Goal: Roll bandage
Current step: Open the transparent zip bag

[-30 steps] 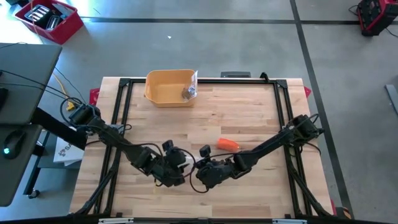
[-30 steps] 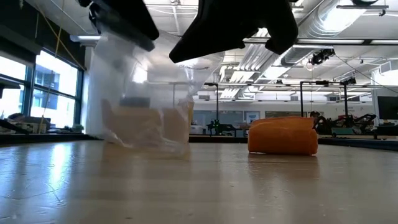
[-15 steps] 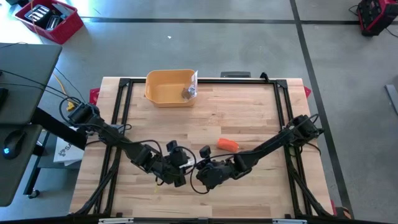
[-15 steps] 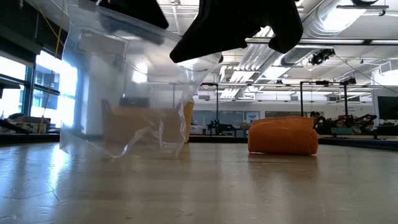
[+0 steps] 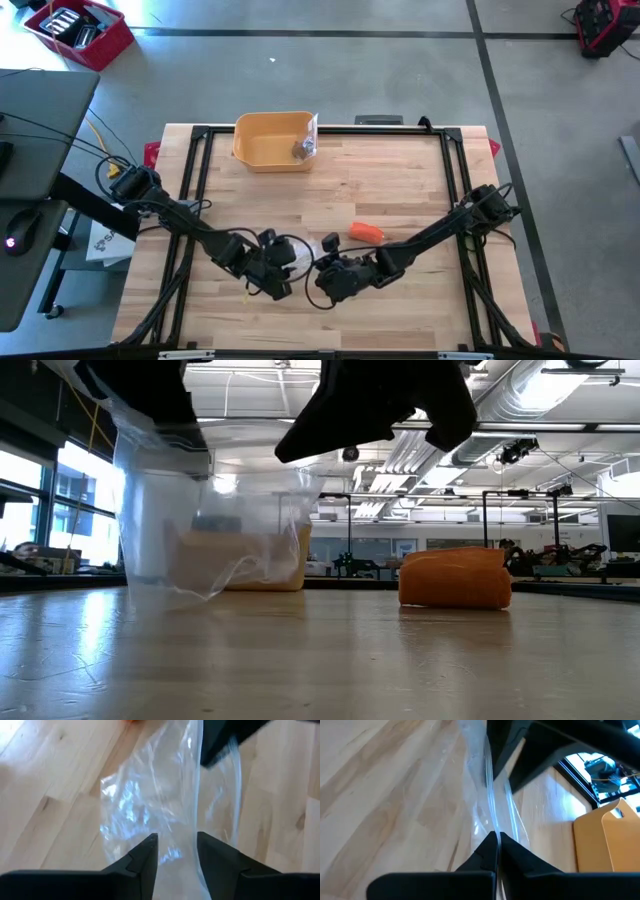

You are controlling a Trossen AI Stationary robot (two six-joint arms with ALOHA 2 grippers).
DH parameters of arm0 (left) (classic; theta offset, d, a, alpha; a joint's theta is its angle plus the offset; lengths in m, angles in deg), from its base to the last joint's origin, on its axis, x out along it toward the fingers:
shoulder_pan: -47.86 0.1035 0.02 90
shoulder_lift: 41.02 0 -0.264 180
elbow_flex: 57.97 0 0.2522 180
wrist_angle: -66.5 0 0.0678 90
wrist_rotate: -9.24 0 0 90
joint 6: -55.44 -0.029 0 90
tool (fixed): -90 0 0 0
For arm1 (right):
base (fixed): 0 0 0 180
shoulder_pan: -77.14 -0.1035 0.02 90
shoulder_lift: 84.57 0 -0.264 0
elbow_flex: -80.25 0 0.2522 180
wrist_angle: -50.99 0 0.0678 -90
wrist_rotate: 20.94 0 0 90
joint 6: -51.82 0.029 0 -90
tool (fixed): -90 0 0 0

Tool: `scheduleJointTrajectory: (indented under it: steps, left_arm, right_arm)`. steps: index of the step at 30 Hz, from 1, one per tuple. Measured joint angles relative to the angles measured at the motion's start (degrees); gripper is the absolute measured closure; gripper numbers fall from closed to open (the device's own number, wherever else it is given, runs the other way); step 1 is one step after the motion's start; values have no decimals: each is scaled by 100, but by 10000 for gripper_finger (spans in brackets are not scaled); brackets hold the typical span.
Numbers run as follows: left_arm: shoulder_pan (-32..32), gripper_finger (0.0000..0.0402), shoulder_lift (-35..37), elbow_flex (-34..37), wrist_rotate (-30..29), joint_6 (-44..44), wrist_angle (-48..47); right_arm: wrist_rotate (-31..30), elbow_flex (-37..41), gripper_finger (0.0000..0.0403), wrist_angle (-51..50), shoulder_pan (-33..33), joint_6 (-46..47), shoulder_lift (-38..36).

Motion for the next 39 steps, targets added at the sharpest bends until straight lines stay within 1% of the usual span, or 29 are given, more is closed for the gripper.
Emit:
scheduleJointTrajectory:
  steps: [4, 6, 8, 11, 12, 17, 22, 24, 27, 30, 32, 35, 39]
  left_arm:
    - [-25, 296, 0, -1, 178, 51, -79]
    - [-25, 312, 0, -1, 153, 43, -86]
    - [-29, 336, 0, -1, 1, -109, -80]
    - [-32, 383, 0, -1, -366, -434, 21]
    - [-32, 392, 0, -1, -487, -536, 87]
    - [-79, 397, 0, -162, -1316, -958, 153]
    - [-335, 399, 0, -352, -2543, -1369, 166]
    - [-445, 400, 0, -409, -2833, -1523, 171]
    - [-539, 400, 0, -420, -2869, -1566, 199]
    - [-595, 401, 0, -378, -2763, -1263, 205]
    - [-615, 401, 0, -300, -2704, -1038, 191]
    - [-629, 401, -2, -190, -2705, -768, 207]
    - [-626, 401, -91, -143, -2705, -606, 182]
  right_arm:
    - [-15, 0, 403, 63, 0, 0, 0]
    - [59, 0, 403, 100, 0, 1, 0]
    - [232, 0, 403, 138, 2, 2, 0]
    - [552, 0, 403, 148, 0, 24, 0]
    - [640, 0, 403, 148, 0, 74, 0]
    - [766, 0, 403, 79, 5, 243, -4]
    - [764, 0, 403, -93, 63, 292, -7]
    - [762, 0, 403, -161, 97, 299, -9]
    - [653, 0, 403, -154, 157, 310, -9]
    - [148, 2, 402, 3, 170, 538, -9]
    - [27, -15, 395, 62, 170, 572, -26]
    - [145, -131, 365, 72, 170, 562, -65]
    - [163, -225, 297, -31, 117, 560, -179]
